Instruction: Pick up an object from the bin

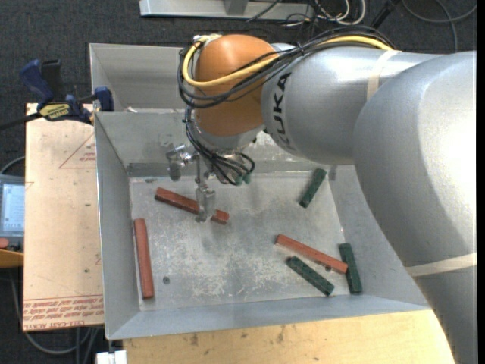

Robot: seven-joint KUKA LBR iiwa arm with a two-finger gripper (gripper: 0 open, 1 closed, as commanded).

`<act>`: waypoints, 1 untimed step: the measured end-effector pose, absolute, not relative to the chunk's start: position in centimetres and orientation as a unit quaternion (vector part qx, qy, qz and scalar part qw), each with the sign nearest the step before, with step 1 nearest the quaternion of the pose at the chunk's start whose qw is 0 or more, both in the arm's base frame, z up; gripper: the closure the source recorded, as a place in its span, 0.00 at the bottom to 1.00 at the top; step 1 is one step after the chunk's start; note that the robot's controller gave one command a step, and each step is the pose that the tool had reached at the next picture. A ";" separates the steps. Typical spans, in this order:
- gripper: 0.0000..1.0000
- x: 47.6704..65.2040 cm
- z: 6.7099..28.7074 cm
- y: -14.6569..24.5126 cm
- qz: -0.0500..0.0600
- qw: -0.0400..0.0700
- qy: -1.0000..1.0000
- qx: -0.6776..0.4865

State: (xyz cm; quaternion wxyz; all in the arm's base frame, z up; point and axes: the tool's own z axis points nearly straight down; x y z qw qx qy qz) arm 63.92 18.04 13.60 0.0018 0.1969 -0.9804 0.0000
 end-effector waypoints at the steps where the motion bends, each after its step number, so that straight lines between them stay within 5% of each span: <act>1: 0.00 61.7 7.1 11.4 0.000 -0.002 -0.949 0.314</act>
Offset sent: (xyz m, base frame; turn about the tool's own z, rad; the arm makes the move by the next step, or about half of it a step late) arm -0.0233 -0.0655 -0.0660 -0.2494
